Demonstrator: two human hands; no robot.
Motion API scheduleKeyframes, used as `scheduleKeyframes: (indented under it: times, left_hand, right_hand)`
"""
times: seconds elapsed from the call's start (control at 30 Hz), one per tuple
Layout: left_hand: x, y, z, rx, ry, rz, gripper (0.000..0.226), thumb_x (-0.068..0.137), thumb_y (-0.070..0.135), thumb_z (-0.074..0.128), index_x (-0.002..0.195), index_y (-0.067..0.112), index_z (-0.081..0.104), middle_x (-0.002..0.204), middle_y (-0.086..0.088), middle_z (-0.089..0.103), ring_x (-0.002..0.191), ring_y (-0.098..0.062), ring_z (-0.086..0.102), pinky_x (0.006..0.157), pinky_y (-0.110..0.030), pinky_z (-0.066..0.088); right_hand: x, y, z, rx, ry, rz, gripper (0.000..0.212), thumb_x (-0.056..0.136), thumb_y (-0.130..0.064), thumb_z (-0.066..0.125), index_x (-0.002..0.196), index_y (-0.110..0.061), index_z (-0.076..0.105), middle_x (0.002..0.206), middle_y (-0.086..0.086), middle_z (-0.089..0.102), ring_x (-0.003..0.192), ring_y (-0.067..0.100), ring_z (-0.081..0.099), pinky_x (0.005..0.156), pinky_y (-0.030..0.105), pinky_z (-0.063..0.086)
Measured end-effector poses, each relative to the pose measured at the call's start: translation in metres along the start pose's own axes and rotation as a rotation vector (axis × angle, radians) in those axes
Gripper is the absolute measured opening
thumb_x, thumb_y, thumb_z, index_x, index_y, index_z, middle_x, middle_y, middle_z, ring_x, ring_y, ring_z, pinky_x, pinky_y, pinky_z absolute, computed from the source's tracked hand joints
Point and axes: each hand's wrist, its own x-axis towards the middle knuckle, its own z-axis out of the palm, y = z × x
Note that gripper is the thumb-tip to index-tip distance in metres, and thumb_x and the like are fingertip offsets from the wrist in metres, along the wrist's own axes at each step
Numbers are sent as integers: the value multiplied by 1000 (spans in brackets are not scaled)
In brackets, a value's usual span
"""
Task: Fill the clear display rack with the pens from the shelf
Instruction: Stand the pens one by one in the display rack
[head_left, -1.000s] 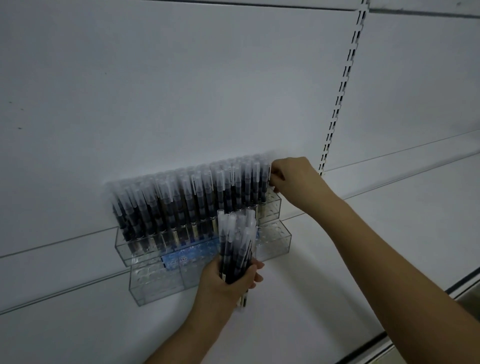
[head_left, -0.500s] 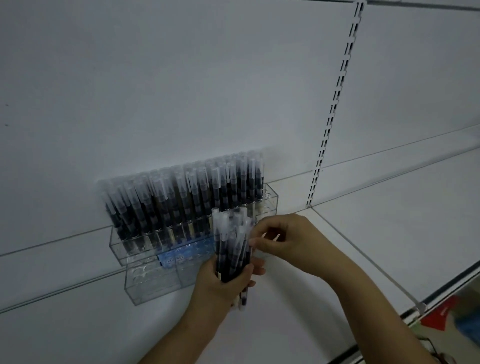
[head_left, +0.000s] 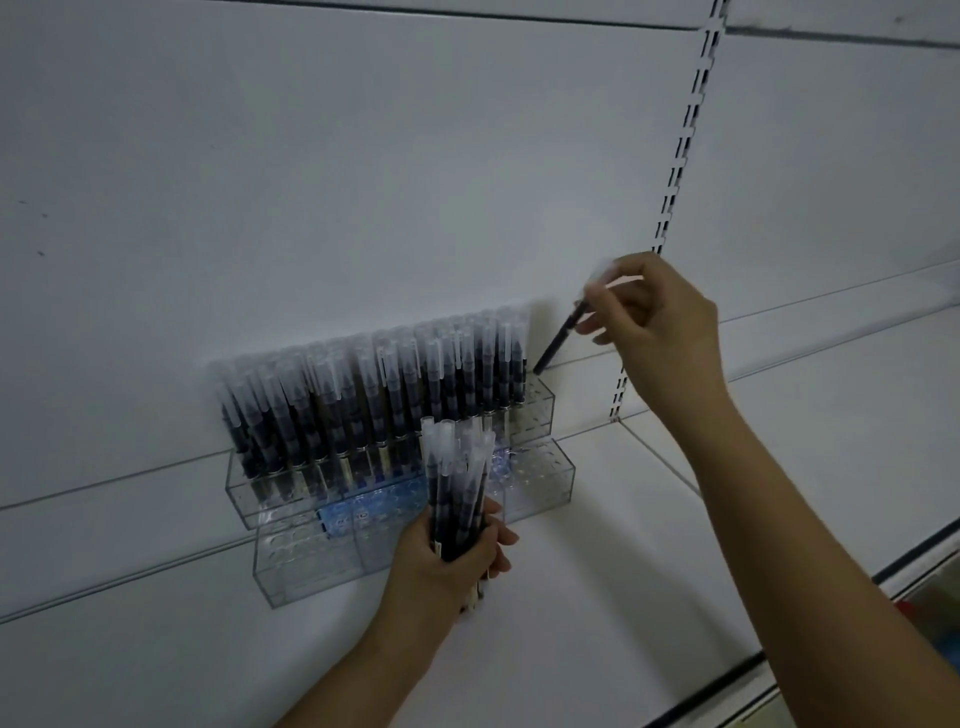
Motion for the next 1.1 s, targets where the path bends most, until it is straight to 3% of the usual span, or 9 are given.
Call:
scheduleKeyframes:
  times: [0.23, 0.4, 0.5, 0.57, 0.67, 0.77, 0.83, 1.03, 1.1]
  left_hand:
    - [-1, 1, -1, 26, -14, 4, 12, 91, -6, 57, 99, 0, 64, 70, -6, 72, 57, -13, 61, 51, -26, 50]
    - [-4, 3, -1, 23, -23, -7, 12, 91, -7, 57, 98, -1, 63, 67, -5, 71, 55, -13, 60, 50, -25, 49]
    - [-4, 3, -1, 27, -25, -8, 13, 91, -6, 57, 98, 2, 64, 76, -10, 73, 59, -15, 61, 53, -29, 51]
    - [-3, 2, -2, 25, -25, -9, 14, 91, -7, 57, 98, 3, 64, 78, -11, 73, 60, -16, 61, 53, -31, 51]
    - [-3, 1, -2, 26, -31, -17, 13, 91, -5, 58, 99, 3, 64, 78, -11, 73, 60, -16, 62, 54, -31, 52]
    - [-2, 1, -2, 31, -37, -21, 11, 90, -3, 60, 97, 3, 65, 77, -11, 73, 61, -18, 62, 54, -32, 53]
    - [-2, 1, -1, 55, -37, -28, 6, 91, 0, 60, 95, 0, 66, 69, -6, 72, 57, -15, 61, 51, -29, 52]
    - [-3, 1, -1, 90, -46, -71, 13, 91, 10, 64, 85, 1, 71, 62, -2, 69, 56, -14, 61, 52, -30, 50]
    - [-4, 2, -1, 61, -63, -57, 9, 91, 5, 62, 90, -1, 69, 67, -5, 71, 59, -15, 63, 55, -32, 53]
  right_hand:
    - [8, 17, 22, -327, -231, -61, 5, 96, -22, 62, 94, -17, 59, 77, -6, 73, 64, -1, 69, 75, 29, 59]
    - [8, 21, 35, -461, -338, -79, 9, 98, -20, 57, 90, -17, 60, 79, -1, 71, 63, 6, 70, 73, 35, 60]
    - [2, 25, 34, -538, -347, -14, 15, 97, -30, 59, 95, -16, 64, 81, 0, 71, 71, 12, 69, 74, 36, 59]
    - [-8, 23, 30, -586, -260, 2, 21, 95, -39, 61, 96, -18, 65, 78, -5, 68, 72, 9, 65, 71, 31, 57]
    - [-37, 13, 24, -469, -214, -19, 19, 93, -40, 63, 88, -22, 67, 72, -13, 64, 66, 1, 60, 65, 16, 52]
    - [-72, 13, 28, -316, -555, 51, 11, 91, -40, 62, 85, -33, 67, 73, -16, 65, 66, -3, 59, 62, 13, 50]
    - [-84, 22, 32, -209, -645, 87, 10, 91, -34, 66, 81, -36, 67, 73, -21, 65, 67, -2, 58, 65, 13, 48]
    - [-85, 26, 28, 28, -655, 198, 8, 89, -20, 70, 89, -12, 69, 77, -6, 67, 67, 5, 58, 65, 19, 49]
    - [-76, 20, 23, 113, -519, 222, 9, 93, -16, 62, 91, -7, 64, 79, 4, 70, 64, 6, 62, 62, 17, 48]
